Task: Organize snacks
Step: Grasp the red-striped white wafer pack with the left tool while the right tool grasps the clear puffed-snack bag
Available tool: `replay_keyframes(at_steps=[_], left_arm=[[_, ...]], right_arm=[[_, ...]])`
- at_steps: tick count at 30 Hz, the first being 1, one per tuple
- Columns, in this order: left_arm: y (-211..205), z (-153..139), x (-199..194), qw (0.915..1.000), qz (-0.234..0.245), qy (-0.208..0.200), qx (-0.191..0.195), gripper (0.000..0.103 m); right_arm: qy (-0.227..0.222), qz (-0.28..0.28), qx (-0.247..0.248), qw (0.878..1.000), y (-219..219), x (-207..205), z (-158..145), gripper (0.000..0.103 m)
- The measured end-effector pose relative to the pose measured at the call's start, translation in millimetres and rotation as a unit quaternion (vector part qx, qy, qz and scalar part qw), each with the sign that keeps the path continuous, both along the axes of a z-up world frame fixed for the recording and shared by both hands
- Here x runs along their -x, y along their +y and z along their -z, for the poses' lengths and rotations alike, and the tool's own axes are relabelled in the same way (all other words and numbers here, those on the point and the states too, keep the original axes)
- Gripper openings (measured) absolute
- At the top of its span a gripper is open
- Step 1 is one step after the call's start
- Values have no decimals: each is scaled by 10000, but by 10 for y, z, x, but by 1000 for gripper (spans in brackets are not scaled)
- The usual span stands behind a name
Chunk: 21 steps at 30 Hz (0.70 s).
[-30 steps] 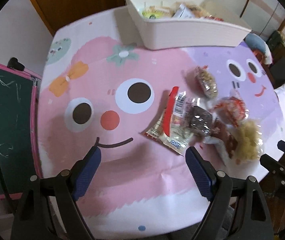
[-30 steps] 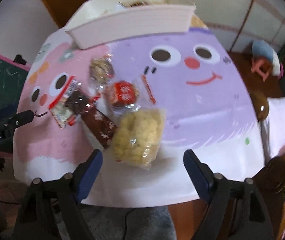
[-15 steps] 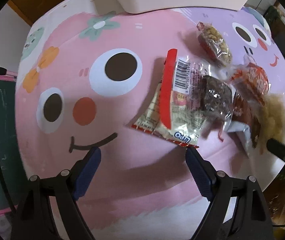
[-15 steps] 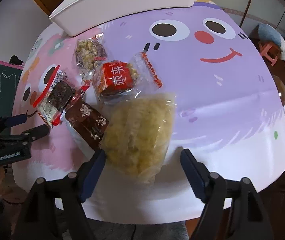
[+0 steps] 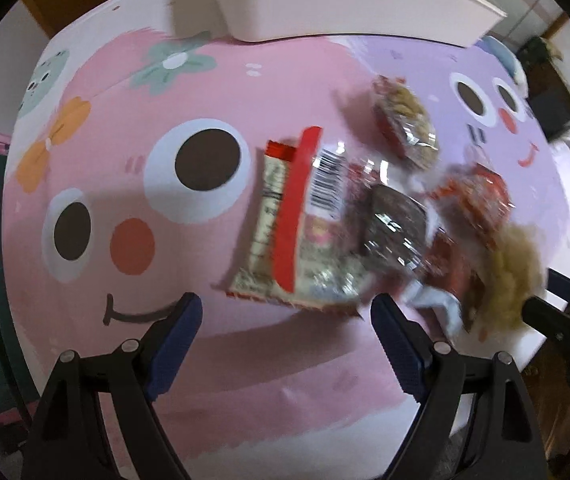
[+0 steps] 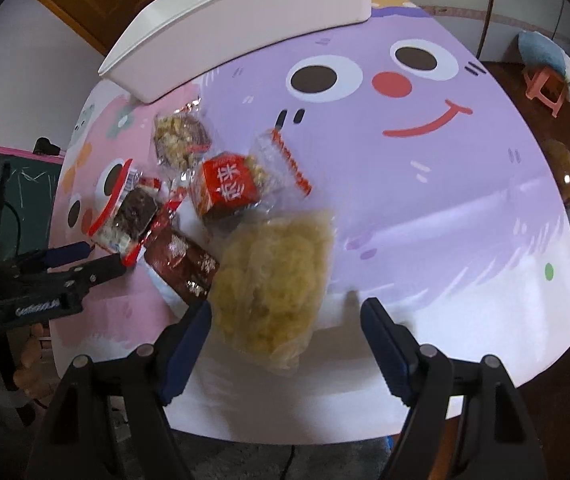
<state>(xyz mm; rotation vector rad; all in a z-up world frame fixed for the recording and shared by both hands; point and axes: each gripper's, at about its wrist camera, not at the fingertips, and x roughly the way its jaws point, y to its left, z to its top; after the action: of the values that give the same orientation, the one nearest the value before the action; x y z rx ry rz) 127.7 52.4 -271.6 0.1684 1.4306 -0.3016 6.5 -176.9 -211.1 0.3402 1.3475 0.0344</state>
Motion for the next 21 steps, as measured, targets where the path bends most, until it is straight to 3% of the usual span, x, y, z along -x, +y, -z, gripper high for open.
replay_keyframes(at_steps=[7, 13, 14, 15, 17, 18, 21], left_arm=[[-31, 67, -246, 9998, -39, -173, -50, 86], [-217, 117, -267, 9985, 88, -539, -104, 82], [-218, 115, -261, 9980, 56, -620, -79, 81], [-214, 110, -251, 9975, 17, -698, -51, 79], [-227, 84, -206, 9959, 27, -902, 23, 67], [-235, 61, -184, 9950, 74, -991, 46, 52], [-237, 28, -82, 9943, 187, -1047, 40, 46]], right_arm=[[18, -42, 120, 9999, -42, 6, 57, 75], [-38, -226, 105, 9997, 42, -40, 67, 61], [-55, -265, 78, 9996, 61, -49, 65, 54], [-75, -299, 15, 9995, 72, -52, 63, 47], [-91, -334, -42, 9994, 89, -53, 58, 42], [-95, -353, -55, 9993, 93, -53, 54, 37], [-110, -382, -207, 9990, 77, -55, 16, 30]])
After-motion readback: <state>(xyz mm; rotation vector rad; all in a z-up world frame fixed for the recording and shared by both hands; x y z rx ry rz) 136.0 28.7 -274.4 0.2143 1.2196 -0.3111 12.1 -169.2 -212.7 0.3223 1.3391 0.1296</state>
